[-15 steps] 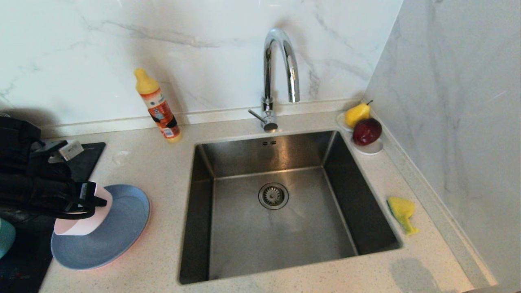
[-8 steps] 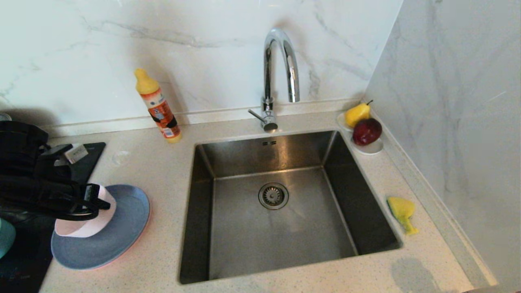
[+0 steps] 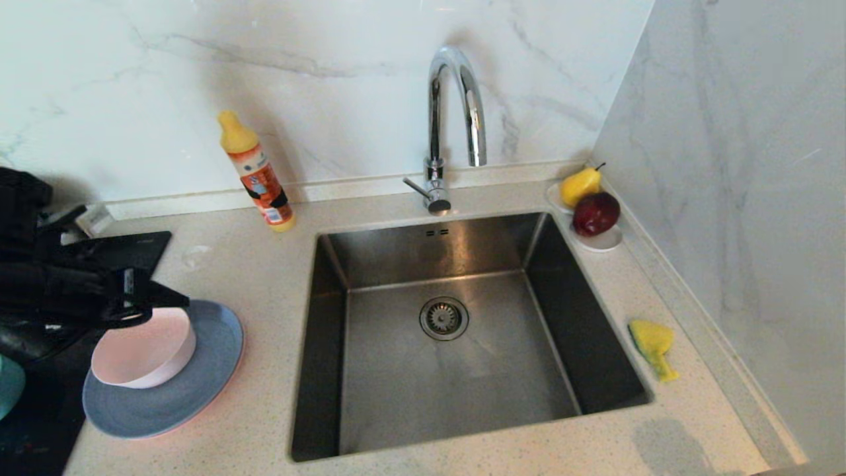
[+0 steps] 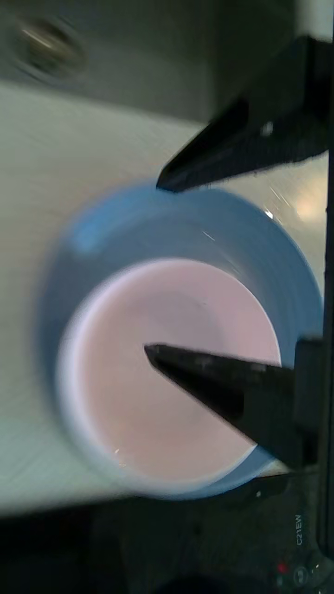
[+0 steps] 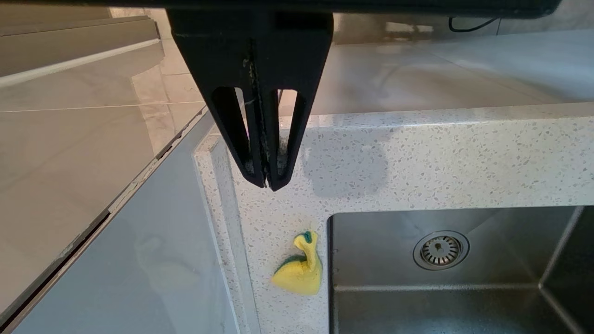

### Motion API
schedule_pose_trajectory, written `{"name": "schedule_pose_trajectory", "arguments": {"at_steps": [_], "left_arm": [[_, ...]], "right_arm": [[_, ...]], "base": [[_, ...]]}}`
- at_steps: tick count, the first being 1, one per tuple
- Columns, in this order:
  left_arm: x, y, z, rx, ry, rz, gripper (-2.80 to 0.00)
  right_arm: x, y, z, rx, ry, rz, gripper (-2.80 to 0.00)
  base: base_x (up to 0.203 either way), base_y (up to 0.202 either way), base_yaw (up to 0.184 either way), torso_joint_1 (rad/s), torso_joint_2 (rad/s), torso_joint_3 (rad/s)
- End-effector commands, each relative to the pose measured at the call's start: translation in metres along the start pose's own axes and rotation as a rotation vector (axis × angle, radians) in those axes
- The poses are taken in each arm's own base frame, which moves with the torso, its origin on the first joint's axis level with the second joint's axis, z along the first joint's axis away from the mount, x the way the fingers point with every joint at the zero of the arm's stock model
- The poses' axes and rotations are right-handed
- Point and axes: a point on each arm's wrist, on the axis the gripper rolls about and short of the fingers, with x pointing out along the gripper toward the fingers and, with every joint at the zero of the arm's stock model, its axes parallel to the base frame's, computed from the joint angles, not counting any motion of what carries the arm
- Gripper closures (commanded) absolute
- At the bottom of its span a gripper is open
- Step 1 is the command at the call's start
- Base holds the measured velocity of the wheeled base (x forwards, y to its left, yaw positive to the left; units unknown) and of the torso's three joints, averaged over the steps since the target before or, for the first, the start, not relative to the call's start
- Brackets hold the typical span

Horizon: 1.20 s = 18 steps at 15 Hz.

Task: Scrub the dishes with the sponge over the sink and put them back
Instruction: Place the bowl on the plate, then place the bowl on the bowl

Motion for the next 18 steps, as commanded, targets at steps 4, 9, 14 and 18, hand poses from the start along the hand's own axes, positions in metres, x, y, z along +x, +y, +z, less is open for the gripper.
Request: {"name": "schedule_pose_trajectory", "arguments": {"at_steps": [4,9,14,18], "left_arm": [[-0.039,0.028,0.027,-0.149,-0.072,0.133,0.00],[-0.039,0.083,0.017,-0.311,-0.004,0.272,0.00],[-0.044,0.122,-0.004,-0.449,0.086,0.359,-2.80],[-0.034,0.154,-0.018,-0.541,0.133,0.381,-2.80]], "right_arm": [[0.000,0.000,0.000,-0.001,-0.002,0.000,0.00],[0.000,0.000,0.000,-0.001,-0.002,0.000,0.00],[0.000,0.000,0.000,-0.001,-0.002,0.000,0.00],[0.000,0.000,0.000,-0.001,-0.002,0.000,0.00]], "base": [[0.000,0.000,0.000,0.000,0.00,0.000],[0.000,0.000,0.000,0.000,0.00,0.000],[0.000,0.000,0.000,0.000,0.00,0.000],[0.000,0.000,0.000,0.000,0.00,0.000]]}}
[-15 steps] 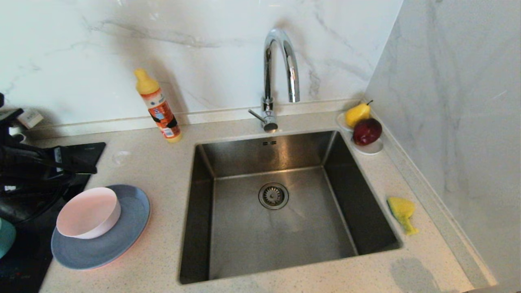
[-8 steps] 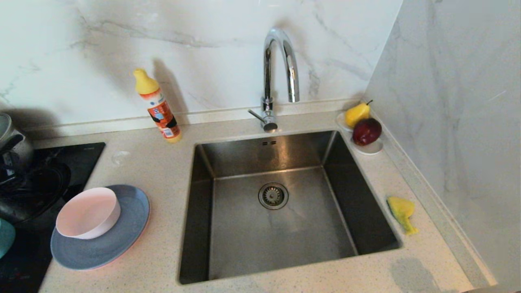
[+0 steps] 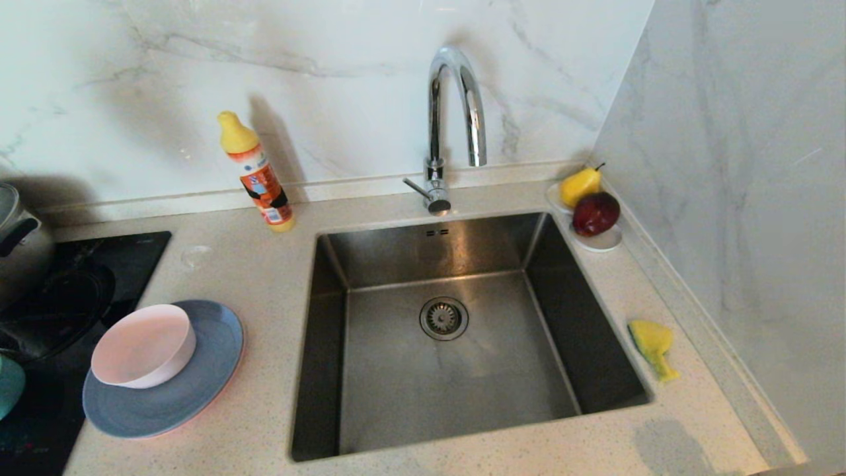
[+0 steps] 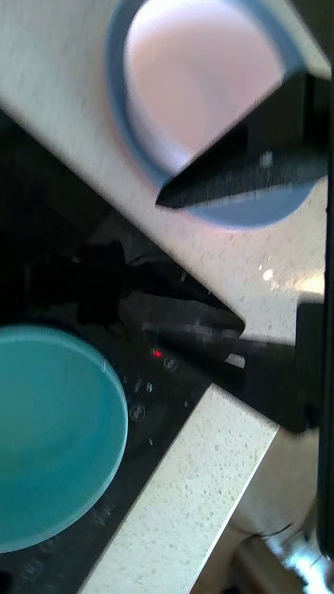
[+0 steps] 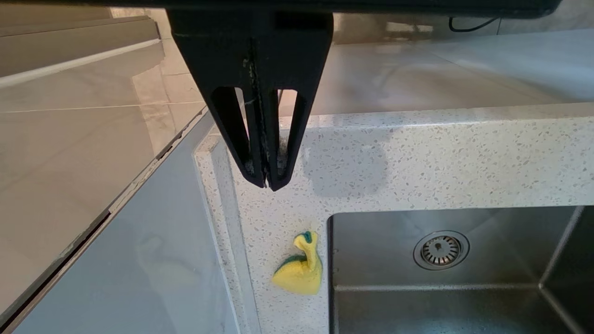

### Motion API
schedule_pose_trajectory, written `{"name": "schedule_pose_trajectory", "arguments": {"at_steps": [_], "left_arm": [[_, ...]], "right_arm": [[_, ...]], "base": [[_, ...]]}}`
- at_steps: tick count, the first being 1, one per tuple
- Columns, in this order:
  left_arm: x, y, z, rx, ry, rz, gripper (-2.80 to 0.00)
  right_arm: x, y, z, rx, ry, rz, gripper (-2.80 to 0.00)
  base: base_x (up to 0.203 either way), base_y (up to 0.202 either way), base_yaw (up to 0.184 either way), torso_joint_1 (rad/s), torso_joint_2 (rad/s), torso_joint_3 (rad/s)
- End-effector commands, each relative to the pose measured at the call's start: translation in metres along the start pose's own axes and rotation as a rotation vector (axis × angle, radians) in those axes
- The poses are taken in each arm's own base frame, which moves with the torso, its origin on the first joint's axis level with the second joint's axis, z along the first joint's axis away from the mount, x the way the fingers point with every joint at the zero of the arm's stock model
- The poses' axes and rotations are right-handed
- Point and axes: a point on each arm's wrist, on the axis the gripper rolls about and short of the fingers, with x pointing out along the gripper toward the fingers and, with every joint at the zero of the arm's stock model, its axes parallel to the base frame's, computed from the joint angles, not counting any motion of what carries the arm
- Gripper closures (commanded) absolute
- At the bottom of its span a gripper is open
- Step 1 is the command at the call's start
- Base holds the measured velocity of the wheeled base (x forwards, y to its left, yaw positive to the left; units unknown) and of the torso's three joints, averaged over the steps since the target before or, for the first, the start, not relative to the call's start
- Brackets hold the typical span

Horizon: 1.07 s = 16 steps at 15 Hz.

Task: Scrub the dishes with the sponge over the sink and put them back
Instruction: Place the bowl on the bowl

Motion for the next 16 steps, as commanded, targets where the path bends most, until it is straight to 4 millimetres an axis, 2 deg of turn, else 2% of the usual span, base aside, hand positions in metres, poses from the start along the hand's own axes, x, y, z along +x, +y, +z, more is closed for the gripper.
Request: {"name": "schedule_pose_trajectory", "arguments": {"at_steps": [1,4,8,13,16], "left_arm": [[0.020,0.020,0.002,-0.056,0.055,0.030,-2.80],[0.035,0.037,0.004,-0.096,0.076,0.054,-2.80],[0.042,0.041,0.006,-0.101,0.064,0.053,-2.80],[0.068,0.051,0.010,-0.113,0.071,0.027,-2.80],[0.073,0.054,0.012,-0.116,0.067,-0.023,-2.80]], "right_arm": [[0.000,0.000,0.000,-0.001,-0.003,0.001,0.00],[0.000,0.000,0.000,-0.001,-0.003,0.001,0.00],[0.000,0.000,0.000,-0.001,-0.003,0.001,0.00],[0.000,0.000,0.000,-0.001,-0.003,0.001,0.00],[0.000,0.000,0.000,-0.001,-0.003,0.001,0.00]], "base": [[0.000,0.000,0.000,0.000,0.00,0.000],[0.000,0.000,0.000,0.000,0.00,0.000],[0.000,0.000,0.000,0.000,0.00,0.000],[0.000,0.000,0.000,0.000,0.00,0.000],[0.000,0.000,0.000,0.000,0.00,0.000]]}}
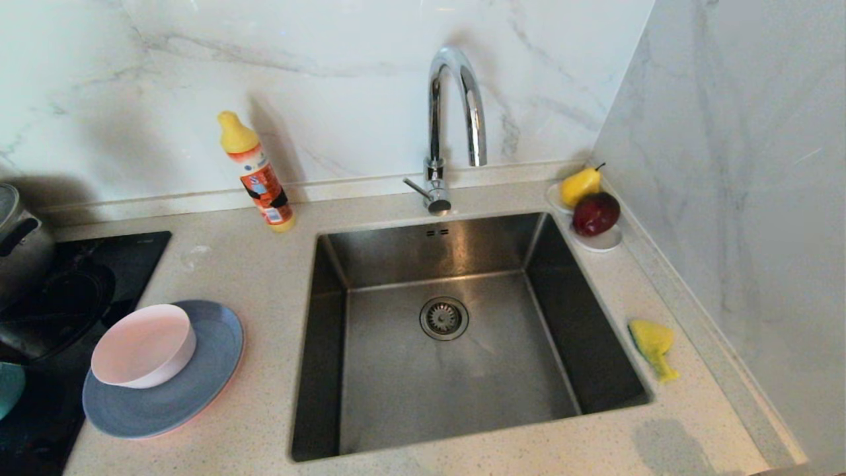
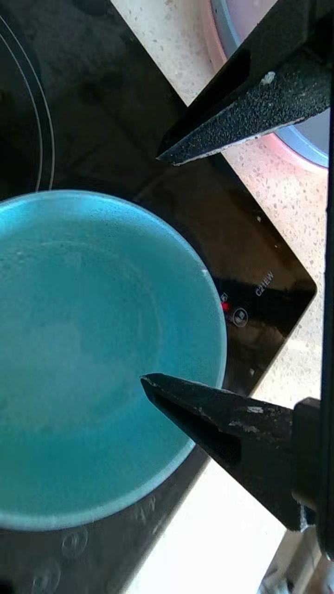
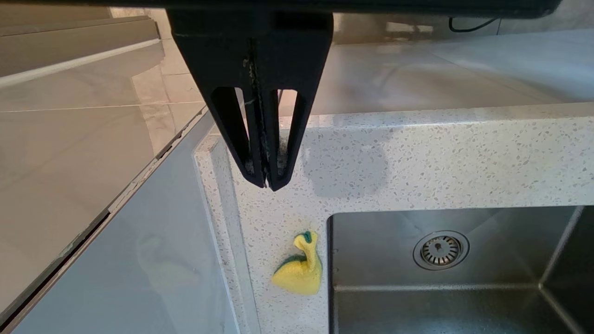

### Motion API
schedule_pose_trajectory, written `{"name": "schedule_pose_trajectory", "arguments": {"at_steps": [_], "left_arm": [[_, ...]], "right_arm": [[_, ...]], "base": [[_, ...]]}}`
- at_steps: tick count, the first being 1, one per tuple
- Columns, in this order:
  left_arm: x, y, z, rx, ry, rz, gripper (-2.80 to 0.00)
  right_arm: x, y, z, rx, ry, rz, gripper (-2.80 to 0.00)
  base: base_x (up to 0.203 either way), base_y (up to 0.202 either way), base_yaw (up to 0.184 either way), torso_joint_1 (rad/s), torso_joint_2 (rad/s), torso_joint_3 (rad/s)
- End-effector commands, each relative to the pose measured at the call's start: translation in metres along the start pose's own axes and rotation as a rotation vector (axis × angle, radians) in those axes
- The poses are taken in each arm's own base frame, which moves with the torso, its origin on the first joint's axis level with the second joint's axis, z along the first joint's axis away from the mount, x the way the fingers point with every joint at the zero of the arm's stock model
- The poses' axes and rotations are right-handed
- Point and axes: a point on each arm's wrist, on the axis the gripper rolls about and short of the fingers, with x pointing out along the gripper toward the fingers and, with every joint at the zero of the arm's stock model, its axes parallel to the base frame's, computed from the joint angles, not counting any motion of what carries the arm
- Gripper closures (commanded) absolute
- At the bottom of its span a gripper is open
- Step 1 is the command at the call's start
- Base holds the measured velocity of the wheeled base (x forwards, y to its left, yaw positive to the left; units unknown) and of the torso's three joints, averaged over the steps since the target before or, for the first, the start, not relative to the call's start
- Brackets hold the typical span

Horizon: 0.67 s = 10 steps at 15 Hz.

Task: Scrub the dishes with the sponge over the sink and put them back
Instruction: Place the bowl on the bowl

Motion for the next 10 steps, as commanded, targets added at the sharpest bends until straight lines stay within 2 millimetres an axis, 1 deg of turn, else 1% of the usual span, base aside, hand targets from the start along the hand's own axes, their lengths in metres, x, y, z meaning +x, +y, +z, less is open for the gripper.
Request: {"name": "schedule_pose_trajectory", "arguments": {"at_steps": [1,3,4,7,10], "left_arm": [[0.008,0.003,-0.001,-0.005,0.024,0.000,-2.80],[0.013,0.005,-0.002,-0.008,0.039,0.001,-2.80],[0.014,0.006,-0.002,-0.009,0.043,0.002,0.00],[0.012,0.005,-0.002,-0.007,0.040,-0.001,0.00],[0.002,0.001,-0.003,0.001,0.023,-0.004,0.00]], "right_arm": [[0.000,0.000,0.000,0.000,-0.002,0.000,0.00],[0.000,0.000,0.000,0.000,-0.002,0.000,0.00],[0.000,0.000,0.000,0.000,-0.002,0.000,0.00],[0.000,0.000,0.000,0.000,-0.002,0.000,0.00],[0.000,0.000,0.000,0.000,-0.002,0.000,0.00]], "base": [[0.000,0.000,0.000,0.000,0.00,0.000],[0.000,0.000,0.000,0.000,0.00,0.000],[0.000,0.000,0.000,0.000,0.00,0.000],[0.000,0.000,0.000,0.000,0.00,0.000],[0.000,0.000,0.000,0.000,0.00,0.000]]}}
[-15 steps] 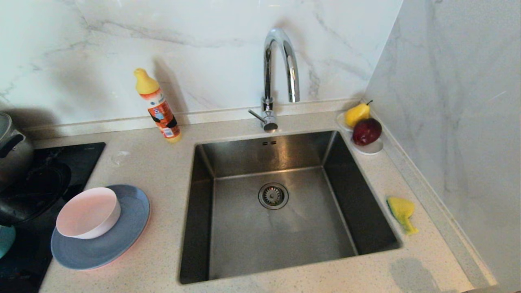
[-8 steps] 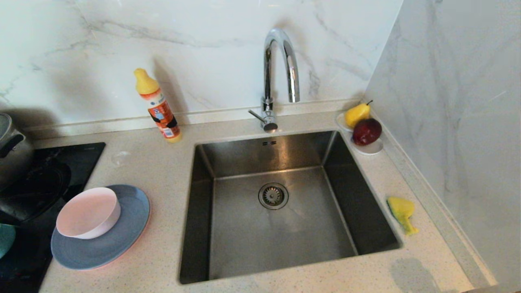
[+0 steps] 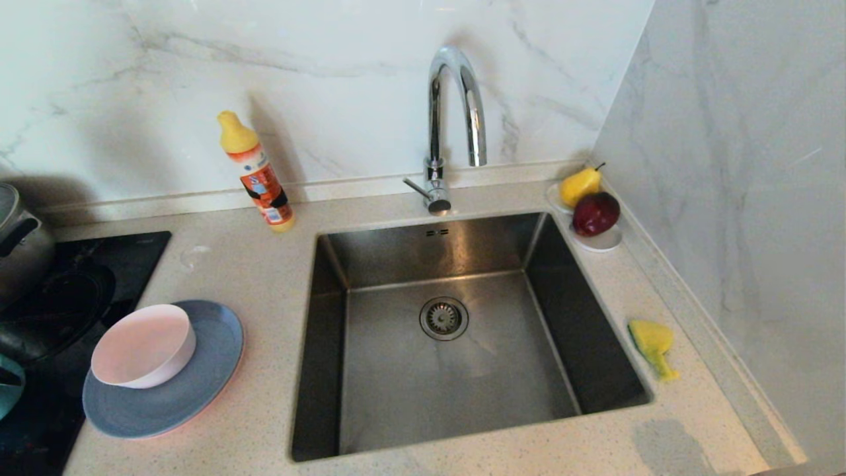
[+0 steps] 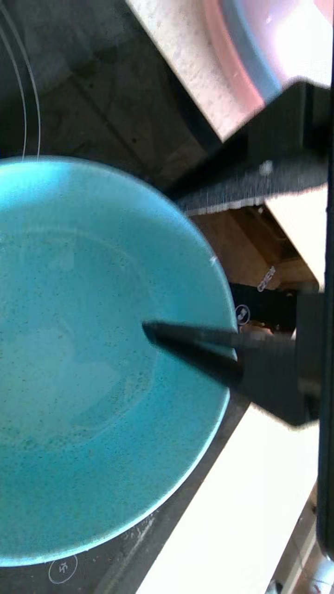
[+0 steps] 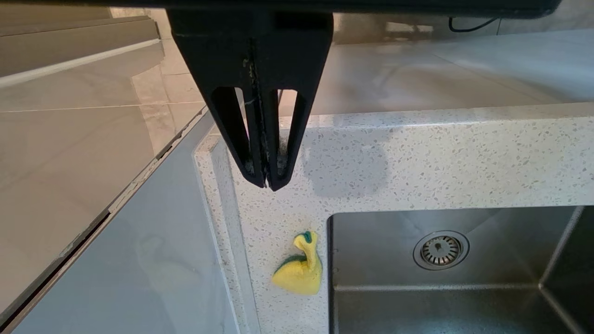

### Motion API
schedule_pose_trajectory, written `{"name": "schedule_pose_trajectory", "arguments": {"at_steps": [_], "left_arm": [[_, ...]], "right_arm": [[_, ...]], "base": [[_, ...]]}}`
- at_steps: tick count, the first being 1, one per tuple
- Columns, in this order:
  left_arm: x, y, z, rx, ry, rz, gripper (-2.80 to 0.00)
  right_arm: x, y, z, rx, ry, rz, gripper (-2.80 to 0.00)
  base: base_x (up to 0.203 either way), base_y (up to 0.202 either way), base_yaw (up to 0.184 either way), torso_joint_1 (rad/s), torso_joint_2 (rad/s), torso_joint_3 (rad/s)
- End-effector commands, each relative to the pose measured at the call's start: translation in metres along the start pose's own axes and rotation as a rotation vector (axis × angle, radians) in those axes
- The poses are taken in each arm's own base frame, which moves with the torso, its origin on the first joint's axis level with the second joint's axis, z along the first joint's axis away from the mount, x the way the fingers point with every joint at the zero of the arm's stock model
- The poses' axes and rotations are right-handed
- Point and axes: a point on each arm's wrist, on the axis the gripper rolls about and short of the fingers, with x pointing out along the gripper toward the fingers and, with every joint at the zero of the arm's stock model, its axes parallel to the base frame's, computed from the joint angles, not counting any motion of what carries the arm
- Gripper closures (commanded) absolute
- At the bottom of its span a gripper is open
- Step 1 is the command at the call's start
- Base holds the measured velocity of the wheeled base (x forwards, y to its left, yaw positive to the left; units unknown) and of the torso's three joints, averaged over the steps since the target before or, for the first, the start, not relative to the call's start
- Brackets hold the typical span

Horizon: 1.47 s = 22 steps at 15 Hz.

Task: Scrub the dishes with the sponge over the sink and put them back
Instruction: Place the bowl on the bowl

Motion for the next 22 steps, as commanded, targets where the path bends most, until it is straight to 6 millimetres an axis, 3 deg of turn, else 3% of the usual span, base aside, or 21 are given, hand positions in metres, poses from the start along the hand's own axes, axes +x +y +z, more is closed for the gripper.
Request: {"name": "schedule_pose_trajectory", "arguments": {"at_steps": [1,5,9,15,22], "left_arm": [[-0.010,-0.003,-0.001,0.006,-0.020,-0.004,0.00],[-0.022,-0.011,-0.004,0.014,-0.025,-0.010,0.00],[-0.051,-0.032,-0.011,0.060,-0.048,-0.033,0.00],[-0.091,-0.083,-0.027,0.180,-0.051,-0.107,0.00],[-0.101,-0.180,-0.066,0.391,-0.052,-0.157,0.00]], "right_arm": [[0.000,0.000,0.000,0.000,-0.002,0.001,0.00],[0.000,0.000,0.000,0.000,-0.002,0.000,0.00],[0.000,0.000,0.000,0.000,-0.002,0.000,0.00],[0.000,0.000,0.000,0.000,-0.002,0.000,0.00],[0.000,0.000,0.000,0.000,-0.002,0.000,0.00]], "base": [[0.000,0.000,0.000,0.000,0.00,0.000],[0.000,0.000,0.000,0.000,0.00,0.000],[0.000,0.000,0.000,0.000,0.00,0.000],[0.000,0.000,0.000,0.000,0.00,0.000],[0.000,0.000,0.000,0.000,0.00,0.000]]}}
